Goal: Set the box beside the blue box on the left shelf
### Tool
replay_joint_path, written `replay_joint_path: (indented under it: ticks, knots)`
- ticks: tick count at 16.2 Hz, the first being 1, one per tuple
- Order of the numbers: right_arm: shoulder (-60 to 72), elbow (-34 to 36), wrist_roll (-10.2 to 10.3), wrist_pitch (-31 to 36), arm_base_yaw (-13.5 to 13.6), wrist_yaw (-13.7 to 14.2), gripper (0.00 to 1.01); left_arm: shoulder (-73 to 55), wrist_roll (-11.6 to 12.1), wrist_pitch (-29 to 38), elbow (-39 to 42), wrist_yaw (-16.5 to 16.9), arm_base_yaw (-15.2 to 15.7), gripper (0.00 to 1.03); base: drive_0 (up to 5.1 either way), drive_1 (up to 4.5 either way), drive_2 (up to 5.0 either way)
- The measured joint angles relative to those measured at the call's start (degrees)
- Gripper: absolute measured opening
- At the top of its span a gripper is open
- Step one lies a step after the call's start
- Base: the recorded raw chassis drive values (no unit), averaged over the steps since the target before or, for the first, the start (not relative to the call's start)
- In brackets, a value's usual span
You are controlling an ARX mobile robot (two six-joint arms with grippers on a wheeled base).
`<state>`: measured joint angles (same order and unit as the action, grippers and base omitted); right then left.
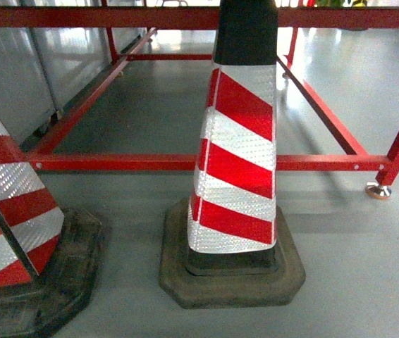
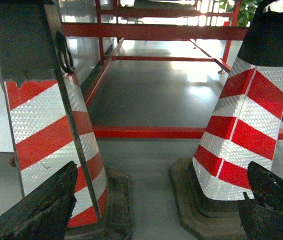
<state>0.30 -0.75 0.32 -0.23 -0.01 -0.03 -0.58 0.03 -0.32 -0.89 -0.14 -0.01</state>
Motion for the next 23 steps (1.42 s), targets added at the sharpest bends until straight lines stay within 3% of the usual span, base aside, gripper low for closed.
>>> replay_joint_path:
  ticks: [23]
  knots:
    - [0.0, 0.0, 0.02, -0.09, 0.0, -0.02, 0.98, 0.0, -0.02, 0.07, 0.0, 0.11, 0.0, 0.98, 0.0, 0.0, 0.0]
